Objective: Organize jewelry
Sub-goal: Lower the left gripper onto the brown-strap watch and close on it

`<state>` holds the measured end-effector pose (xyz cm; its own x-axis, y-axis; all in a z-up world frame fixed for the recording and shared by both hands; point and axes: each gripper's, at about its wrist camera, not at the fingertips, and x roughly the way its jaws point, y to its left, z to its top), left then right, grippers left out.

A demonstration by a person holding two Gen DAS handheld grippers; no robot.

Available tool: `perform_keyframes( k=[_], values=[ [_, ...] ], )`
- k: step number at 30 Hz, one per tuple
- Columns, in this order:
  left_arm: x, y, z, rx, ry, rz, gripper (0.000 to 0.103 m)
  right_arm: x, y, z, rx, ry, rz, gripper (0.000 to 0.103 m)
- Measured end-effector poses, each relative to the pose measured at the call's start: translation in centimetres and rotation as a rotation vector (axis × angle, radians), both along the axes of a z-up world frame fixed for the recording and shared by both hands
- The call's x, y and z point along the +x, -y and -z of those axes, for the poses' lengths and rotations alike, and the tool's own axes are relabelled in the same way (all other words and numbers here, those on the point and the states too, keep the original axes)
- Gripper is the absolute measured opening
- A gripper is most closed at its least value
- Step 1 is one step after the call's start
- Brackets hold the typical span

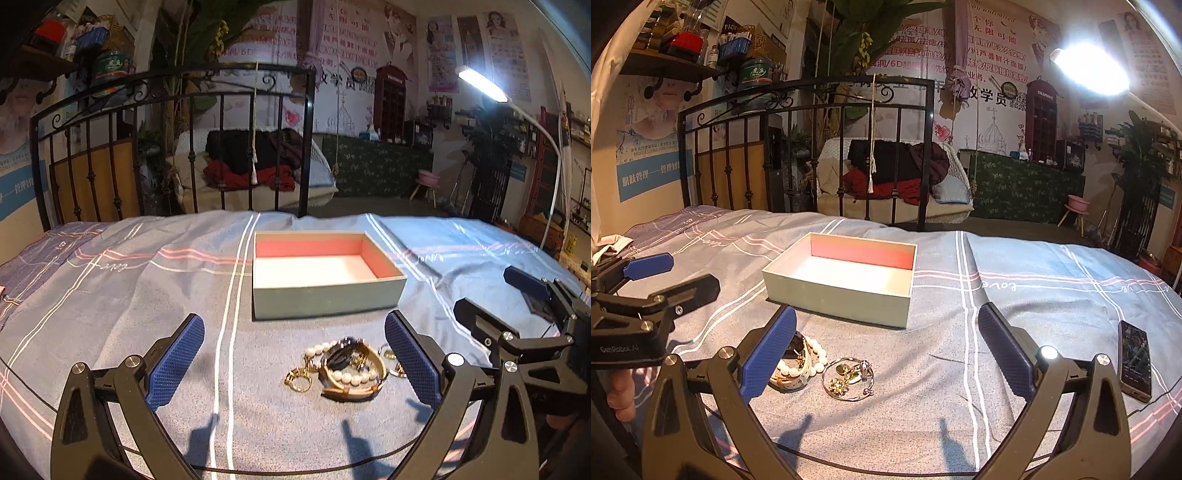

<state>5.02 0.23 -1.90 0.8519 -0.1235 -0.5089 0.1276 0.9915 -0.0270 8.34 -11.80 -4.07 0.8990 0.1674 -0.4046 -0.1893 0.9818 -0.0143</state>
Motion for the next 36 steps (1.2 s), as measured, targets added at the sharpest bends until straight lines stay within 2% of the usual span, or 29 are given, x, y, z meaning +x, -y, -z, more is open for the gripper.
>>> perform_keyframes(
  k=[4, 6, 9, 11, 13, 16, 21, 25, 26, 30, 33, 35, 36],
  values=[
    [1.4, -0.1, 1.5, -0.002, -0.136, 0.037, 0.096, 1.8, 0.4, 1.6, 0.023, -0.171, -0.028, 0.096],
    [1.8, 0.2, 2.1, 0.008, -0.17, 0.059, 0.096, 2.2, 0.6, 2.4, 0.04, -0.202, -0.041, 0.085],
    [2.5, 1.1, 2.7, 0.037, -0.214, 0.091, 0.095, 2.7, 0.3, 3.4, 0.028, -0.239, -0.062, 0.078],
    [3.2, 1.6, 3.2, 0.066, -0.248, 0.096, 0.088, 3.0, 0.0, 3.6, 0.021, -0.257, -0.068, 0.077],
    [4.0, 1.6, 3.6, 0.057, -0.296, 0.095, 0.082, 3.3, -0.1, 3.8, 0.012, -0.279, -0.068, 0.073],
    [4.5, 1.3, 3.9, 0.026, -0.355, 0.052, 0.077, 3.4, 0.1, 4.3, 0.016, -0.302, -0.072, 0.072],
    [4.1, 1.2, 4.1, -0.132, -0.478, 0.05, 0.077, 3.3, 0.1, 4.4, 0.018, -0.304, -0.083, 0.072],
    [4.3, 3.4, 4.7, -0.131, -0.506, 0.084, 0.076, 3.1, 0.5, 4.6, -0.009, -0.304, -0.079, 0.073],
    [4.6, 3.6, 5.0, -0.145, -0.52, 0.084, 0.072, 3.0, 0.6, 4.7, -0.008, -0.306, -0.077, 0.073],
    [4.8, 2.3, 4.8, -0.204, -0.526, 0.003, 0.069, 2.7, 1.4, 4.6, 0.012, -0.304, -0.068, 0.073],
    [5.3, 1.4, 5.3, -0.249, -0.567, -0.042, 0.058, 2.8, 1.8, 4.7, 0.019, -0.306, -0.07, 0.073],
    [5.8, 1.7, 6.2, -0.249, -0.606, -0.027, 0.042, 2.9, 1.7, 4.8, 0.022, -0.311, -0.075, 0.072],
    [5.8, 2.0, 6.2, -0.243, -0.599, -0.017, 0.038, 2.9, 1.6, 4.9, 0.021, -0.313, -0.08, 0.072]
  ],
)
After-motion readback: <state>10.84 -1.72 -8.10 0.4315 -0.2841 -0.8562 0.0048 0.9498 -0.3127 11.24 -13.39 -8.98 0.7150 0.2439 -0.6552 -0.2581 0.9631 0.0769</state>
